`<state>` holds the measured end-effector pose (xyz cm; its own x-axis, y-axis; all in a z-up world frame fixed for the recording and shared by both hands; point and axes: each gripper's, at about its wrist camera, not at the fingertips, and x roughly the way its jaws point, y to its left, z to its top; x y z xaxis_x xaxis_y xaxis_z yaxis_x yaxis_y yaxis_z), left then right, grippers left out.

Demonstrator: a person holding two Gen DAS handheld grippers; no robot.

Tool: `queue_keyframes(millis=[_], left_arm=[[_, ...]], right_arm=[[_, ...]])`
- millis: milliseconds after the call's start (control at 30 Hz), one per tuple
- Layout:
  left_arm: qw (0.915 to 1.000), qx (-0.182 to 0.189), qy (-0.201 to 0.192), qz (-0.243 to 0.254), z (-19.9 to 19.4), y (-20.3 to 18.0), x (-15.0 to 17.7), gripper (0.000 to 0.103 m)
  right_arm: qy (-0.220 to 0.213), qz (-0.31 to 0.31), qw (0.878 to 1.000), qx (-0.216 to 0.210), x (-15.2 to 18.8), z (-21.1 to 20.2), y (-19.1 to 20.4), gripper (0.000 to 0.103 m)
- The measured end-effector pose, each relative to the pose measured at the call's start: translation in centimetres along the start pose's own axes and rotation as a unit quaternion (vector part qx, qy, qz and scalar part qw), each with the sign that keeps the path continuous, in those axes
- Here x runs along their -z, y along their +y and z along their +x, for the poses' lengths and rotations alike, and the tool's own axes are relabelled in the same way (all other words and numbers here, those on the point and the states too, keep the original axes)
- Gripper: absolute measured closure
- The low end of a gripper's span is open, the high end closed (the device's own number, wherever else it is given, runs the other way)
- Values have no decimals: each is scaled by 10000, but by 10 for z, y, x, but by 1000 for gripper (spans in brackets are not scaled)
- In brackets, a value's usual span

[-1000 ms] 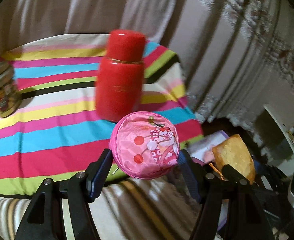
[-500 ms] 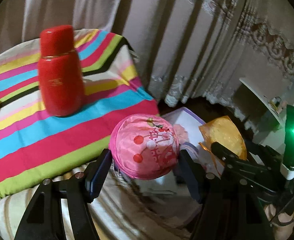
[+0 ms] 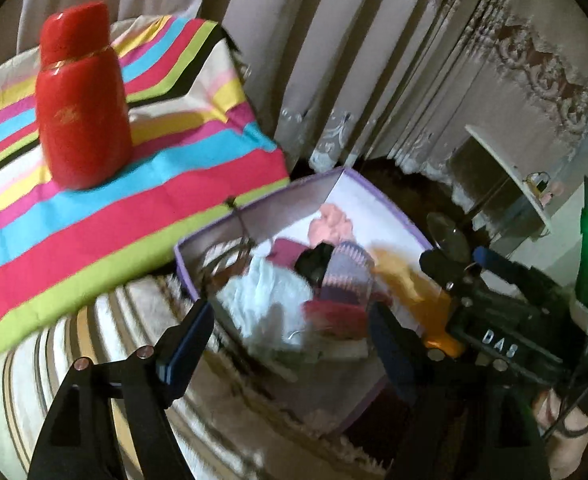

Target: Organize soft objects

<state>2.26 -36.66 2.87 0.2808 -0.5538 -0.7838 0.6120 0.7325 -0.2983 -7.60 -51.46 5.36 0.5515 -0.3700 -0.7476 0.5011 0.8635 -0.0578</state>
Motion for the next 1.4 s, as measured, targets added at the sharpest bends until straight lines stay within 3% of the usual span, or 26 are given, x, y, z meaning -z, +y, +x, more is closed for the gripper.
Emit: queue_keyframes(millis=[267,600,1400], left_arm=[[9976,29,541,-433,-1,8,39,23],[9972,95,577,-463,4,7,42,13],[9964,114,547,-630,7,10,38,13]], right_arm=[[149,-280,9995,-2,22,-12,10,20],[251,-401,9988,79,34,-20,12,20],[308,-405,9987,18,36,-17,15,20]])
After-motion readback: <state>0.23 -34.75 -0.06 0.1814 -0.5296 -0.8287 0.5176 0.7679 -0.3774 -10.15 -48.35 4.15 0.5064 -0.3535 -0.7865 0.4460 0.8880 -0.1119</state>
